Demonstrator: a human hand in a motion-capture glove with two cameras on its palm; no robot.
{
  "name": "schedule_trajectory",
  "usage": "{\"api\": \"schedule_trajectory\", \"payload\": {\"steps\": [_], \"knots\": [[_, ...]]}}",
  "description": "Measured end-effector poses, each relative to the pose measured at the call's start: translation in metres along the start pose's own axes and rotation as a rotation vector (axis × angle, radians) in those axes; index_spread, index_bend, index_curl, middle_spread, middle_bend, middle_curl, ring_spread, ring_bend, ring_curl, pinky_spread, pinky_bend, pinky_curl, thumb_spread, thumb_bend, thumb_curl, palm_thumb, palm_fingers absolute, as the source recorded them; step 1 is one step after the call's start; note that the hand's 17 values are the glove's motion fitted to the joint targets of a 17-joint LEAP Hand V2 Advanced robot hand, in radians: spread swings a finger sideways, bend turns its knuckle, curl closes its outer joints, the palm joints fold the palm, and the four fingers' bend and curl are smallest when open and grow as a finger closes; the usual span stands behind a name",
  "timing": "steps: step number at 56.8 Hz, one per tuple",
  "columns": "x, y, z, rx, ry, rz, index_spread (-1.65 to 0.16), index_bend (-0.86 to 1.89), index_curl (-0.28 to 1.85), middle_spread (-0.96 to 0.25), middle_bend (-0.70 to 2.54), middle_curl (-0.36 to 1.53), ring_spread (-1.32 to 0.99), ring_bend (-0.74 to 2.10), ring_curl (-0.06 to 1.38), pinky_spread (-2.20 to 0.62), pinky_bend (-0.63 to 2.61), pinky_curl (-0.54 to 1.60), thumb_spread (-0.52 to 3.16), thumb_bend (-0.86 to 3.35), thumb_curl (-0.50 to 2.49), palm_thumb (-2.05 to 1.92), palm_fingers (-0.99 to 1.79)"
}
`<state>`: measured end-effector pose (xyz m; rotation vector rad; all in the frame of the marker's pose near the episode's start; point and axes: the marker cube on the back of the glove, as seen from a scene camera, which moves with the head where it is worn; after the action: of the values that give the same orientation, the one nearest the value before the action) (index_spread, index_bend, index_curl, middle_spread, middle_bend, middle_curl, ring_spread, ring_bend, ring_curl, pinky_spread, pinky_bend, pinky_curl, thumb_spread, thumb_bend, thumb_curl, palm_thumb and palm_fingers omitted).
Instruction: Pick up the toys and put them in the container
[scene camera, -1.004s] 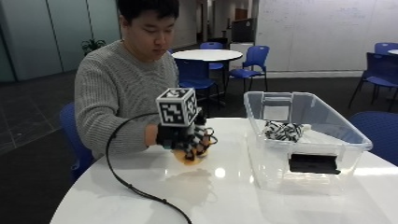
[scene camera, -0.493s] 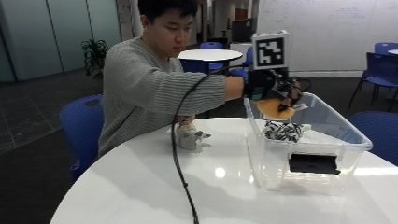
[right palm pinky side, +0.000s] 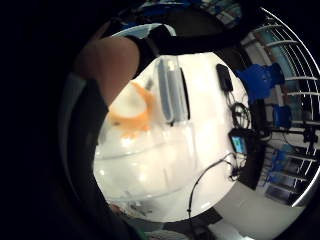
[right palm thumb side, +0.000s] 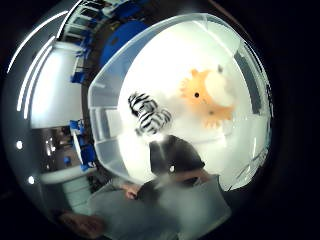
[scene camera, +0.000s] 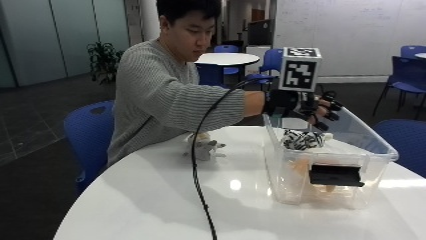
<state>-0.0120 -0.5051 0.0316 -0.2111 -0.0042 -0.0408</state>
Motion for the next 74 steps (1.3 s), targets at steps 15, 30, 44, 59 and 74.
{"api": "schedule_trajectory", "payload": {"steps": [15, 30, 44, 59, 74], "knots": [[-0.023, 0.194, 0.022, 0.001, -0.043, -0.309, -0.38, 0.13, 0.45, -0.18, 0.16, 0.50, -0.20, 0.51, 0.45, 0.00, 1.13, 0.37, 1.27, -0.02, 0.57, 0.06, -0.12], [-0.047, 0.296, 0.109, -0.118, -0.057, -0.338, -0.38, 0.15, 0.39, -0.17, 0.17, 0.43, -0.17, 0.49, 0.43, 0.03, 1.06, 0.34, 1.33, -0.01, 0.46, 0.07, -0.06], [-0.062, 0.313, 0.170, -0.224, 0.068, -0.354, -0.38, 0.16, 0.36, -0.17, 0.16, 0.39, -0.16, 0.48, 0.41, 0.03, 1.05, 0.34, 1.34, 0.00, 0.42, 0.12, -0.05], [-0.066, 0.319, 0.220, -0.228, 0.107, -0.337, -0.42, 0.26, 0.40, -0.17, 0.13, 0.33, -0.10, 0.35, 0.37, 0.01, 1.15, 0.36, 1.30, -0.01, 0.39, 0.16, 0.02], [-0.070, 0.317, 0.224, -0.054, -0.002, -0.368, -0.41, 0.15, 0.40, -0.26, 0.34, 0.40, -0.31, 0.73, 0.44, -0.30, 1.00, 0.32, 1.32, 0.10, 0.49, 0.43, 0.61]]}}
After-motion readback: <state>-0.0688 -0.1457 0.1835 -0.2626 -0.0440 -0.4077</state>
